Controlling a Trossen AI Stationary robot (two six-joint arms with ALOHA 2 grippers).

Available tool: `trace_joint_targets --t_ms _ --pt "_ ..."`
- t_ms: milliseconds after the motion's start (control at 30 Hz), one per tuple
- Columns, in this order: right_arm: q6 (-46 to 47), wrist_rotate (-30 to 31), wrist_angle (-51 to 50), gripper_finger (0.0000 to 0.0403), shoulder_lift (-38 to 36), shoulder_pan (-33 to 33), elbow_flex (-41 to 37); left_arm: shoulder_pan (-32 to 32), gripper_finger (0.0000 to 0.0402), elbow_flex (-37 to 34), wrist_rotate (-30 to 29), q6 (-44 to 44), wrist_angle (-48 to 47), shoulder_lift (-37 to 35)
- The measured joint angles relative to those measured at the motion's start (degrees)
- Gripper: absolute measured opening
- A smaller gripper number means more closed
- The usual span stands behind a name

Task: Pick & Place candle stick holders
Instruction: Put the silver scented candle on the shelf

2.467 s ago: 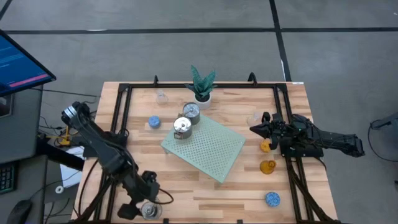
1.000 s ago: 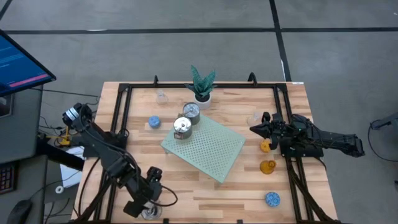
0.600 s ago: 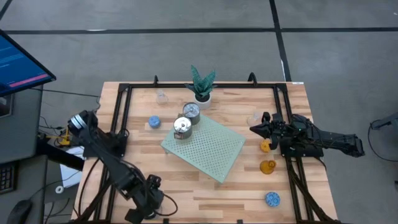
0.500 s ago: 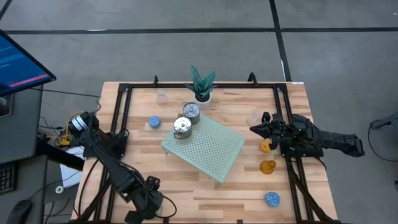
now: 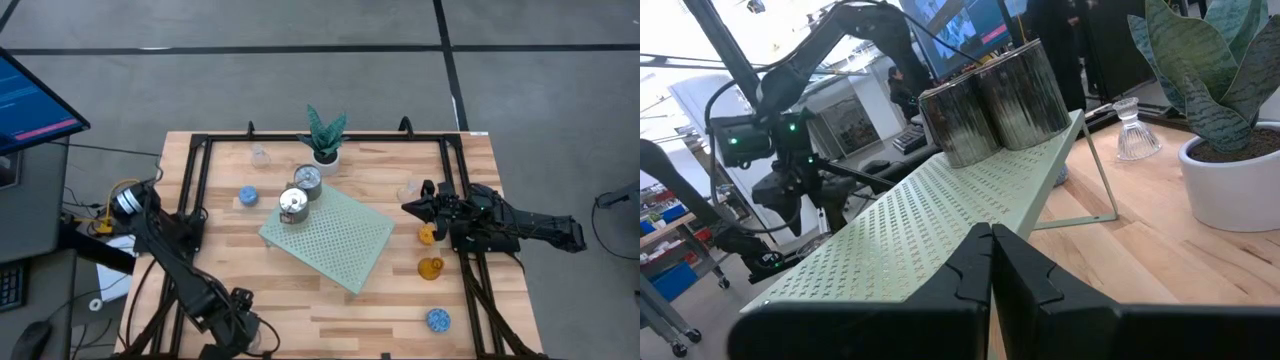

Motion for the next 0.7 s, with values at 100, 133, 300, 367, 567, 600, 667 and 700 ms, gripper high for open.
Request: trace_joint_targets --t_ms 100,133,300,367,567,600,667,700 --pt "0.01 0.0 0.0 0.0 0.0 0.0 0.01 0.0 0.04 0.0 0.28 -0.04 0.13 0.22" --pt "0.01 0.0 0.0 0.0 0.02 0.0 0.01 0.0 0.04 0.0 0.27 -0.08 0.17 0.22" --pt "0.0 0.0 0.01 0.0 0.02 0.01 0.0 0.0 0.04 0.0 0.26 -1.26 0.2 0.22" --pt "0.0 0.0 0.01 0.0 0.02 0.01 0.0 0.02 0.04 0.0 0.25 -1.33 0.2 0.22" --pt "0.0 0.0 0.0 0.0 0.0 0.01 0.0 0.02 0.04 0.0 0.24 -1.77 0.33 1.04" --pt "0.0 0.0 0.0 0.0 0.01 0.01 0.0 0.02 0.04 -0.02 0.25 -1.94 0.49 1.33" --pt "0.01 0.0 0.01 0.0 0.01 0.01 0.0 0.03 0.04 -0.07 0.24 -2.3 0.79 1.6" --pt "0.0 0.0 0.0 0.0 0.0 0.02 -0.01 0.07 0.04 -0.05 0.24 -2.38 0.96 1.66"
